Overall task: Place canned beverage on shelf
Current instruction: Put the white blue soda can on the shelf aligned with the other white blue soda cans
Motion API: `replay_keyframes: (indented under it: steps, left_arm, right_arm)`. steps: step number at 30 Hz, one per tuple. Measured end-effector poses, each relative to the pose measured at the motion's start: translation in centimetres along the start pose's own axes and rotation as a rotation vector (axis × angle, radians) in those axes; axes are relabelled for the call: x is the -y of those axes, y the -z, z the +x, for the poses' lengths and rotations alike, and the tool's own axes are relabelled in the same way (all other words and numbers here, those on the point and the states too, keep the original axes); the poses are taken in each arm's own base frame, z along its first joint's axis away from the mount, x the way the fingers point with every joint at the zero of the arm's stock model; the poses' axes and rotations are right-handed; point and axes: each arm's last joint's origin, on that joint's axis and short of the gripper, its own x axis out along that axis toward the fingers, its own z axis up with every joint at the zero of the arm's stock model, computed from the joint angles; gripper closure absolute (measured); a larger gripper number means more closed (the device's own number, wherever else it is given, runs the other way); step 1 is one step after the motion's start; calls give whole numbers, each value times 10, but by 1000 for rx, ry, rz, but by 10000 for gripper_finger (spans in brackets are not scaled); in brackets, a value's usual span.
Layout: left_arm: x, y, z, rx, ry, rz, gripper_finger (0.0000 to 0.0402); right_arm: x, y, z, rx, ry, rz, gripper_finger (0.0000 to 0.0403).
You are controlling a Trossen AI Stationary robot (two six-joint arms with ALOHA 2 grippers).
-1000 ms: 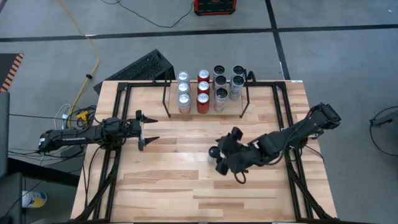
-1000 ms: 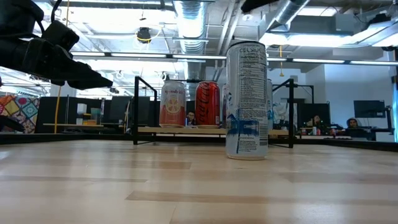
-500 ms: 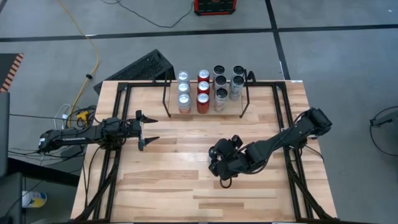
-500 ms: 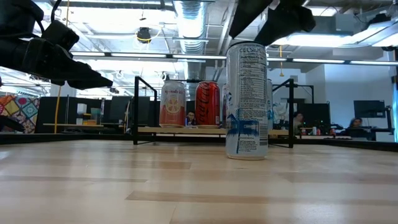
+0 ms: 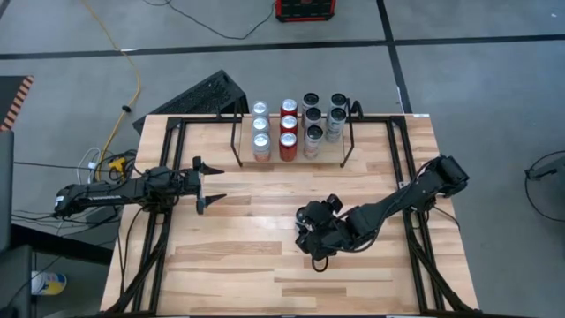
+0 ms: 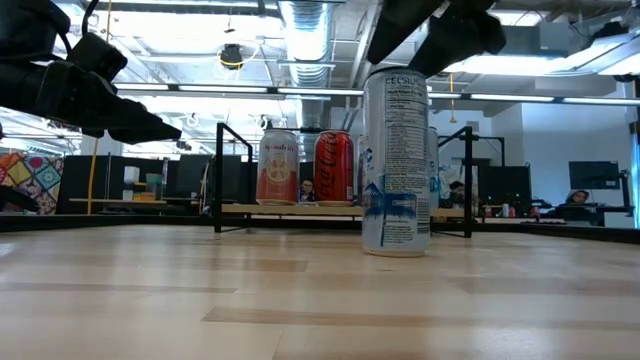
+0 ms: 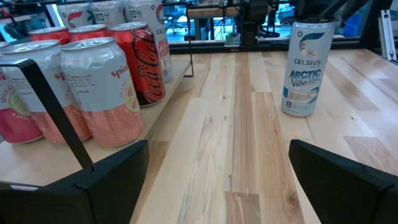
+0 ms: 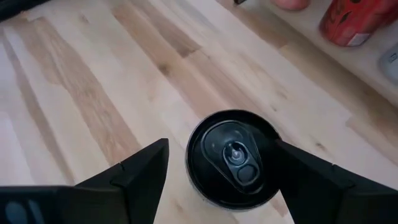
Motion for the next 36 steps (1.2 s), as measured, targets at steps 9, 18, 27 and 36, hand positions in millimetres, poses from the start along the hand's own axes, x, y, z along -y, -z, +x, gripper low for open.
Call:
replay_keyframes:
  steps: [9,18,27,36]
  left_arm:
    - [0,0,0,-1,0,0,28]
    - [0,0,0,0,0,0,28]
    - [0,0,0,0,0,0,28]
    - [0,0,0,0,0,0,28]
  right_arm:
    - [1,0,10,-3,34,-40,100]
    - [1,1,7,-24,11,-119,100]
    - [-5,-1,-1,-60,-38,-303,100]
    - [-10,-27,-24,-24,-30,-406,100]
